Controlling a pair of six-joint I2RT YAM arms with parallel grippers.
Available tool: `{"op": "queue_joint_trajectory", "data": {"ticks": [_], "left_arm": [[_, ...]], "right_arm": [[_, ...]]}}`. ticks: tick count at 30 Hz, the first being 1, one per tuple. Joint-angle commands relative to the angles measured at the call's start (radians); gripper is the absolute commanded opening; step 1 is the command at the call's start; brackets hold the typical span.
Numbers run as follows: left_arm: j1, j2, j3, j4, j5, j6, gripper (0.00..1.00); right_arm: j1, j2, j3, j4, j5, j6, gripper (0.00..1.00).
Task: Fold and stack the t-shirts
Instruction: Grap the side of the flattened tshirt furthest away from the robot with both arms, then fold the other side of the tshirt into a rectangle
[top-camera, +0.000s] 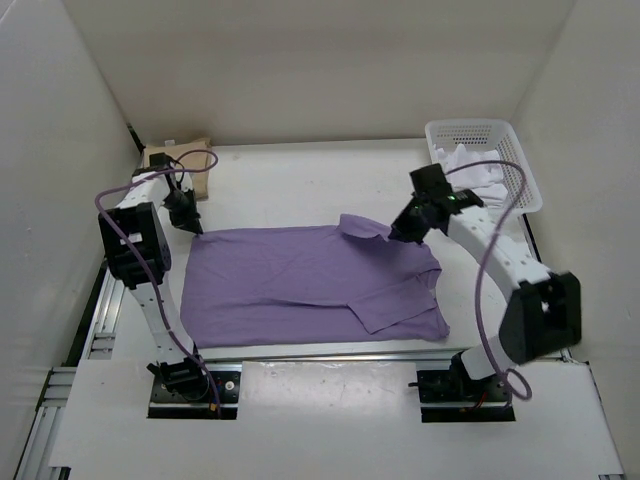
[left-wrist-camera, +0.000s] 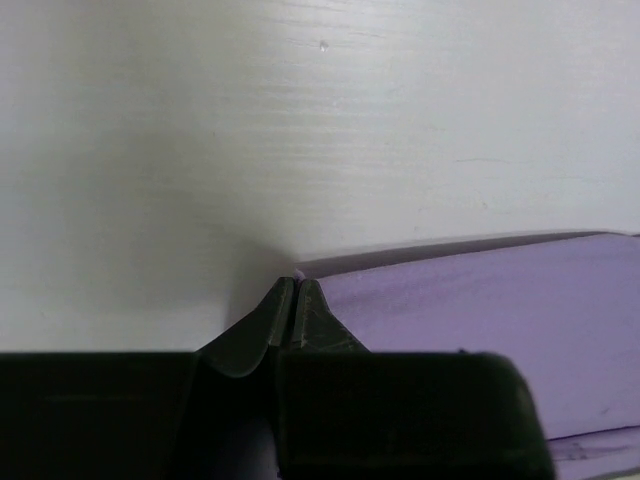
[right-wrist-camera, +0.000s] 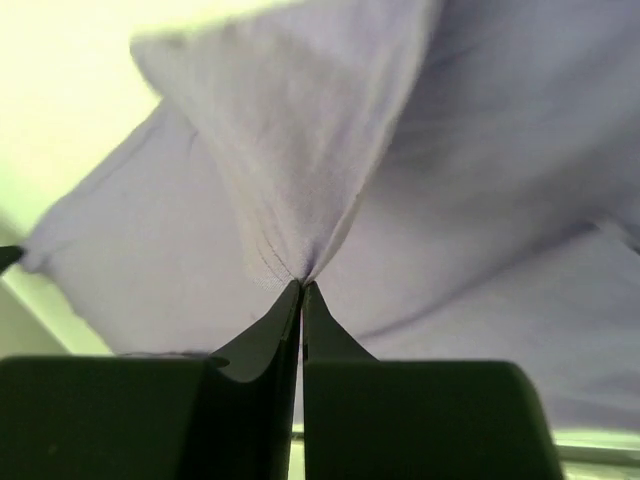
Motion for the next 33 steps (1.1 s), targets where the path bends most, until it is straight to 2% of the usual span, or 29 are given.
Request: {"op": "queue_joint_trajectory", "data": {"ticks": [1,5,14,26,33], "left_arm": [[-0.006,-0.129,-0.029,0.012,-0.050,0.005,0.11],[-0.015,-0.189,-0.058,0.022,-0.059,0.005,0.11],[-0.024,-0.397,-0.256,0.051,-0.090,0.005,0.11],[-0.053,-0.586,-0.550,0.071,-0.133,0.005,0.11],[-0.053,-0.655,-0.603,0.071,-0.151,0.005,0.11]], "right_arm": [[-0.063,-0.131,-0.122,-0.095,0.019,-0.035,0.00],[-0.143,-0.303,-0.212,-0.120,0.010,-0.057,0.00],[-0.286,-0.498,-0.332,-0.169,-0.028,-0.089,0.00],[-0.321,-0.518,-0.364,-0.148,-0.094,-0.126,0.00],[-0.321,-0.518,-0.394,-0.120,-0.094,-0.126,0.00]]}}
